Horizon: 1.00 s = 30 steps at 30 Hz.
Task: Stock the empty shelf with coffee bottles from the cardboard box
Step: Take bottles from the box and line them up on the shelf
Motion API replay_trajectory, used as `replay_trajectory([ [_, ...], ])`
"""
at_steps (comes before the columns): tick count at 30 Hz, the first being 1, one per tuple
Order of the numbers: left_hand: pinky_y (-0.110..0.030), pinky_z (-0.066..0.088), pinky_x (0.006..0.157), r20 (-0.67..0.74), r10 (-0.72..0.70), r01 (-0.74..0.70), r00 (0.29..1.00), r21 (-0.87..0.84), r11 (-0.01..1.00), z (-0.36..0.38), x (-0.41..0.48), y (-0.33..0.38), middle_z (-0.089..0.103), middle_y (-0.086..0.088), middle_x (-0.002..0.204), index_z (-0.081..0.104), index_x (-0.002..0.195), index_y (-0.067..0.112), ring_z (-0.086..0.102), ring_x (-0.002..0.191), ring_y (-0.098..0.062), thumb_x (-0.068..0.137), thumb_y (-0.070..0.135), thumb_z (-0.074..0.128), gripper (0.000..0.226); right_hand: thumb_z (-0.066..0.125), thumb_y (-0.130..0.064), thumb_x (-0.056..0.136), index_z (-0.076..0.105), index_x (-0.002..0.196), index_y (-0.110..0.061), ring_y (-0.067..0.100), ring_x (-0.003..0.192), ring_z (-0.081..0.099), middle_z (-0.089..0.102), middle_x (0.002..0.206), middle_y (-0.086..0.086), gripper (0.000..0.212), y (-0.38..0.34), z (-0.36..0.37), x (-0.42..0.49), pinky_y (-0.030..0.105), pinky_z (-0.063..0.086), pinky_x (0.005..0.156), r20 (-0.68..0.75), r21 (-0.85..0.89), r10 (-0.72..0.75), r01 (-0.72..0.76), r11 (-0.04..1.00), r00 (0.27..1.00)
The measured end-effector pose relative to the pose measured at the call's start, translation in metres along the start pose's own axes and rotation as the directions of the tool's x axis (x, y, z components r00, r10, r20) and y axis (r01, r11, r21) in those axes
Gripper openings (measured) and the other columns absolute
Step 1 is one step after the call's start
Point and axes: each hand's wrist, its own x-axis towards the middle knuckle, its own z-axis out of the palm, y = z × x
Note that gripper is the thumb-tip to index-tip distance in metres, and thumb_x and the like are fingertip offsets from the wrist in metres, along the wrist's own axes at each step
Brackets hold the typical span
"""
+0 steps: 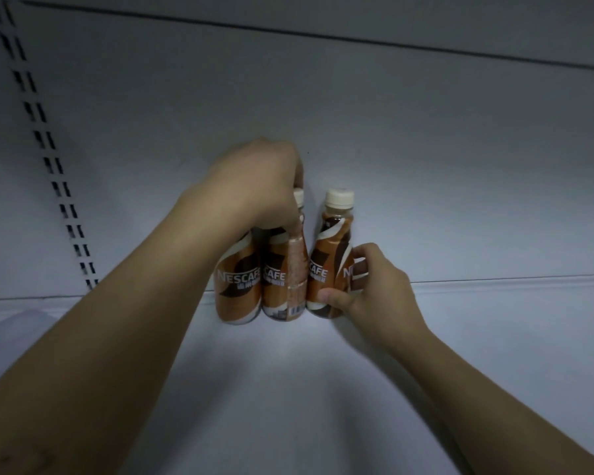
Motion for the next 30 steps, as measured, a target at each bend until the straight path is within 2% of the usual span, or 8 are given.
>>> replay_trajectory([
  [3,-0.028,0.046,0.056,0.022,-0.002,0.002,1.000,0.002,1.000,-0.001,0.000,0.000,0.064,-0.001,0.092,0.064,0.106,0.022,0.057,0.074,-0.018,0.067,0.028,0.081,0.043,0.084,-0.033,0.068,0.042,0.103,-0.035,0.005,0.085,0.056,0.050,0.086,-0.022,0.055,0.001,0.002,-0.001,0.016,0.042,0.069,-0.008,0.005,-0.005,0.005,1.000,1.000],
  [6,-0.032,0.049,0.062,0.013,0.015,-0.016,1.000,0.039,0.999,0.001,0.001,-0.002,0.064,-0.002,0.094,0.063,0.106,0.022,0.058,0.077,-0.020,0.069,0.027,0.079,0.041,0.085,-0.033,0.067,0.044,0.103,-0.035,0.006,0.088,0.058,0.055,0.095,-0.017,0.055,0.003,0.003,-0.002,0.018,0.044,0.071,-0.018,0.015,-0.005,0.006,1.000,1.000],
  [11,-0.032,0.045,0.063,0.015,0.062,-0.063,0.998,0.082,0.995,0.003,-0.002,-0.001,0.059,-0.002,0.096,0.061,0.105,0.022,0.054,0.081,-0.022,0.071,0.026,0.076,0.037,0.086,-0.040,0.061,0.047,0.101,-0.029,0.010,0.086,0.064,0.062,0.095,-0.013,0.057,-0.001,0.001,0.003,0.033,0.056,0.079,0.014,-0.029,0.048,-0.047,0.998,0.999],
  [15,-0.032,0.041,0.064,-0.016,0.057,-0.056,0.998,0.011,0.998,0.005,-0.013,-0.001,0.055,0.000,0.097,0.061,0.110,0.023,0.052,0.082,-0.020,0.072,0.025,0.075,0.040,0.084,-0.050,0.060,0.049,0.101,-0.024,0.011,0.084,0.061,0.065,0.103,-0.005,0.060,-0.004,0.000,0.006,0.025,0.048,0.068,0.072,-0.108,0.062,-0.054,0.993,0.995],
  [18,-0.034,0.044,0.072,-0.057,0.086,-0.082,0.995,0.075,0.994,0.009,-0.027,-0.001,0.055,-0.004,0.108,0.056,0.119,0.023,0.052,0.092,-0.023,0.073,0.028,0.072,0.049,0.084,-0.055,0.056,0.045,0.107,-0.026,0.012,0.089,0.057,0.063,0.114,-0.003,0.070,-0.005,-0.007,0.001,0.021,0.042,0.064,0.163,-0.134,0.080,-0.059,0.989,0.983],
  [22,-0.039,0.039,0.093,-0.124,0.211,-0.186,0.970,0.187,0.965,0.004,-0.044,0.013,0.050,-0.008,0.126,0.052,0.124,0.020,0.047,0.112,-0.027,0.072,0.035,0.071,0.057,0.080,-0.062,0.057,0.034,0.140,-0.018,0.023,0.117,0.053,0.049,0.136,0.006,0.106,-0.012,-0.042,-0.014,0.032,0.045,0.086,0.105,-0.128,0.068,-0.055,0.990,0.992],
  [25,-0.036,0.036,0.094,-0.131,0.324,-0.315,0.937,0.086,0.945,0.003,-0.054,0.048,0.049,-0.004,0.132,0.048,0.130,0.023,0.043,0.119,-0.024,0.076,0.039,0.067,0.060,0.078,-0.063,0.060,0.028,0.146,-0.023,0.021,0.127,0.047,0.041,0.145,0.004,0.107,-0.008,-0.089,-0.038,0.031,0.042,0.095,0.035,-0.135,0.029,-0.024,0.991,0.999],
  [30,-0.036,0.035,0.099,-0.058,0.551,-0.554,0.833,-0.074,0.829,0.024,-0.062,0.151,0.046,0.001,0.137,0.043,0.136,0.026,0.041,0.123,-0.020,0.079,0.047,0.065,0.064,0.073,-0.062,0.066,0.024,0.149,-0.029,0.022,0.136,0.036,0.033,0.152,0.002,0.101,0.028,-0.175,-0.103,0.044,0.036,0.109,-0.137,-0.358,0.071,-0.117,0.927,0.988],
])
